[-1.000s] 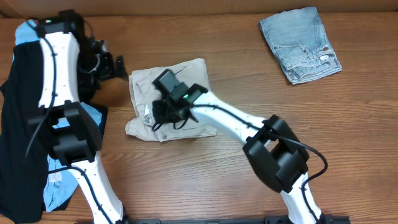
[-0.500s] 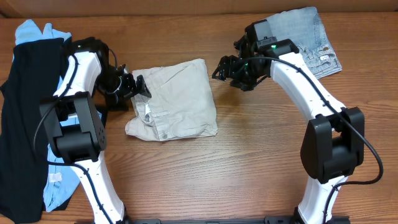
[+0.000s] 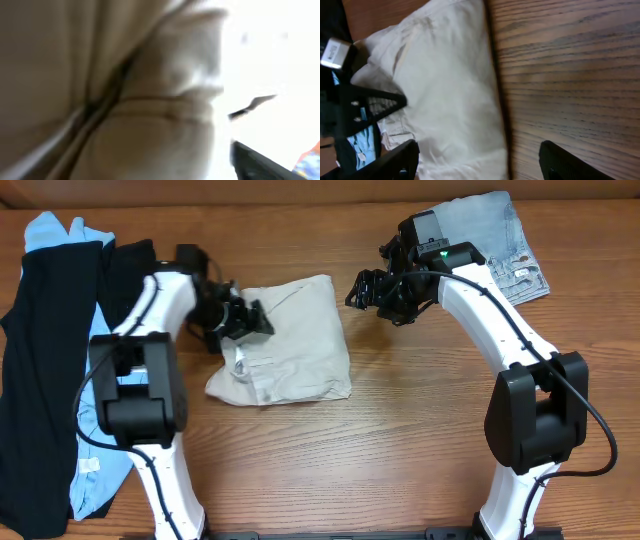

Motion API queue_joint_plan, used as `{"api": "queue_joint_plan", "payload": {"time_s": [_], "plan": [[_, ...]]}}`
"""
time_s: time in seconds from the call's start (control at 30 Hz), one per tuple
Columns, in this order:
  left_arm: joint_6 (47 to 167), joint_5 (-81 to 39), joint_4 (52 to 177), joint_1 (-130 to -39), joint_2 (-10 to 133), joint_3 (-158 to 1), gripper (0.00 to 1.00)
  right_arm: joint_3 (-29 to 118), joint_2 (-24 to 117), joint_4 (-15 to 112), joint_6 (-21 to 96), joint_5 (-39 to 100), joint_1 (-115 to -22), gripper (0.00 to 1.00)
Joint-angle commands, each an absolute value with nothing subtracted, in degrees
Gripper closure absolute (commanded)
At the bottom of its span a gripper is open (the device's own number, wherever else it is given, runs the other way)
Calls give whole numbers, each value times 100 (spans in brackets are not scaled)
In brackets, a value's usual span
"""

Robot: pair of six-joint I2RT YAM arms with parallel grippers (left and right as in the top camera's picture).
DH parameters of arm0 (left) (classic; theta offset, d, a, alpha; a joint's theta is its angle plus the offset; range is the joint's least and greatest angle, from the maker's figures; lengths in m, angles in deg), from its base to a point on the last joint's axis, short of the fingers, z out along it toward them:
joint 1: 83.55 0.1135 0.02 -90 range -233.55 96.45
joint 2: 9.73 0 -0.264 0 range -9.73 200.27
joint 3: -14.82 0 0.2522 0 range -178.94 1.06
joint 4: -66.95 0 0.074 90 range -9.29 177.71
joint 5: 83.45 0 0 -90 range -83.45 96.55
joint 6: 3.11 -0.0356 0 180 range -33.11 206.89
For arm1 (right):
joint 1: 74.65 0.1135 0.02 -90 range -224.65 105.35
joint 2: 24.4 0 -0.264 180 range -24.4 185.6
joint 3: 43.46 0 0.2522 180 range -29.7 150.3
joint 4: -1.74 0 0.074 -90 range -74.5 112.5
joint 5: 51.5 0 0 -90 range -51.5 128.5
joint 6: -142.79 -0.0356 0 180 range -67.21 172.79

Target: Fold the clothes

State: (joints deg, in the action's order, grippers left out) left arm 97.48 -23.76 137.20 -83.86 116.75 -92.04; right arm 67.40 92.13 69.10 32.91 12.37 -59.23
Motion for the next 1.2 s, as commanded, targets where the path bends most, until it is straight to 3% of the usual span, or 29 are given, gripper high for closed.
{"api": "queue_joint_plan", "payload": {"time_s": [0.0, 0.1, 0.13, 0.33, 0.5, 0.7, 0.73, 1.17], "plan": [[10029, -2439, 13338, -8924, 11950, -8771, 27, 6826, 9088, 6947, 3352, 1315, -5969, 20], [10091, -2432, 13117, -9173, 11950, -8732, 77, 6826, 9088, 7017, 3352, 1317, -5976, 20], [10115, -2432, 13069, -9245, 11950, -8732, 81, 6826, 9088, 7033, 3352, 1317, -5987, 21], [10344, -2415, 12951, -9766, 11950, -8732, 81, 6830, 9084, 7170, 3350, 1282, -6282, 21], [10338, -2295, 13032, -10198, 11950, -8784, 69, 6830, 9018, 7594, 3501, 1167, -6684, 21], [10368, -2376, 13259, -9945, 11950, -9213, 9, 6826, 8970, 8224, 3660, 1151, -6599, 23], [10368, -2378, 13366, -9829, 11950, -9383, 3, 6802, 8970, 8340, 3676, 1191, -6524, 23], [9693, -2096, 15025, -8238, 11950, -11704, 0, 6235, 8970, 9496, 3663, 2111, -4979, 24]]}}
